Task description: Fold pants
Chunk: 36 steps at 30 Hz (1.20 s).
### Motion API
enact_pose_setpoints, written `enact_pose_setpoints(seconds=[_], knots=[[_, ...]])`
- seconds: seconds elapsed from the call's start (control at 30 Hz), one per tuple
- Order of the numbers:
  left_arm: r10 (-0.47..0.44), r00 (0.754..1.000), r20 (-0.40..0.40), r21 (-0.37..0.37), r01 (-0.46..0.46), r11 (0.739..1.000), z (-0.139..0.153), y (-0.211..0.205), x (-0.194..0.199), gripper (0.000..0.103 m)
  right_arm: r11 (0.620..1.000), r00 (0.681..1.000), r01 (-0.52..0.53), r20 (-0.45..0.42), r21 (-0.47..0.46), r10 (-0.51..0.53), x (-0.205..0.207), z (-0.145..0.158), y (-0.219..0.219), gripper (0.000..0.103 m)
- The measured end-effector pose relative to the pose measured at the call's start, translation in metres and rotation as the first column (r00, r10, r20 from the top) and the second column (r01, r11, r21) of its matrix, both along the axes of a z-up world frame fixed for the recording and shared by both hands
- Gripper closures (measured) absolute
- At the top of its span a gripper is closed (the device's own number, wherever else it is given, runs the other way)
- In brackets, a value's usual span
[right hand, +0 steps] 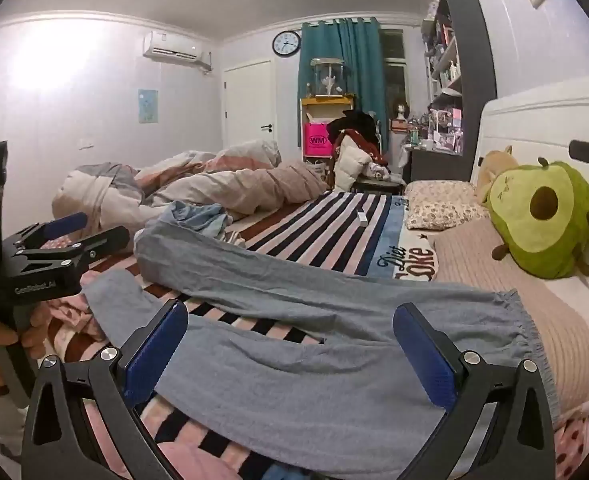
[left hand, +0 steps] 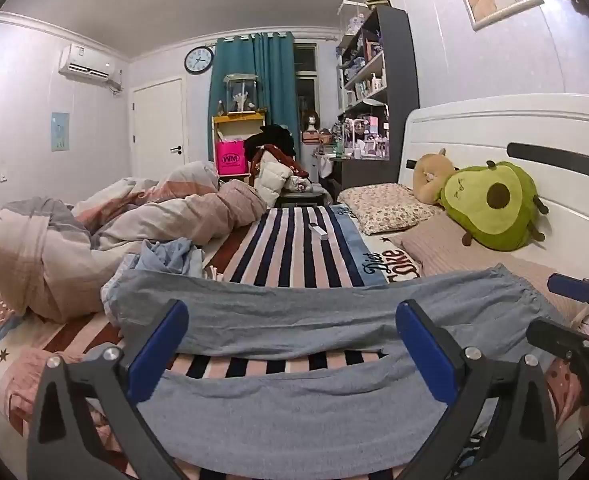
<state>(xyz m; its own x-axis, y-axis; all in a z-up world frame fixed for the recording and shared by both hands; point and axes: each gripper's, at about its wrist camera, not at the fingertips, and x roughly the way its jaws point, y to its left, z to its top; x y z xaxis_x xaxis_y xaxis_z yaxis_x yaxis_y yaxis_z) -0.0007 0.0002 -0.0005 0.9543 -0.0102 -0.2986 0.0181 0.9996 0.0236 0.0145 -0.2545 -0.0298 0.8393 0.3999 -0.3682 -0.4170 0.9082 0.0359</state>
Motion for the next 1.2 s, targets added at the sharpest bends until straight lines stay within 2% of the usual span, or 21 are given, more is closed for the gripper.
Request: enact_pose_setpoints(seconds=[0.07, 0.1, 0.23, 0.9, 1.2], knots=[[-0.002, 1.0, -0.004, -0.007, 0.002, 1.0, 0.0, 0.002, -0.002, 0.001, 1.0, 1.0, -0.001, -0.001, 0.006, 0.001, -0.003, 0.0, 0.005, 0.0], [-0.001, 0.999, -0.036, 0.032, 0.002, 1.0, 0.0, -0.002, 0.002, 0.001, 1.0, 0.999, 0.008, -0.033, 0.024, -0.007, 0.001, 0.0, 0.004, 0.0], [0.001, 1.0, -0.028, 0.017, 0.0, 1.0, 0.003, -0.003, -0.002, 0.001, 0.997, 0.999, 0.003, -0.051, 0.073, 0.001, 0.006, -0.002, -0.003, 0.0], [0.01, 1.0, -0.018, 0.009, -0.01, 1.0, 0.001, 0.0, -0.01, 0.001, 0.995, 0.999, 0.029, -0.041, 0.096, -0.025, -0.012, -0.01, -0.008, 0.0], [0.005, 1.0, -0.019, -0.022, -0.006, 1.0, 0.0, 0.007, -0.014, 0.001, 0.994, 0.999, 0.016, -0.05, 0.104, -0.01, -0.013, -0.011, -0.009, 0.0]])
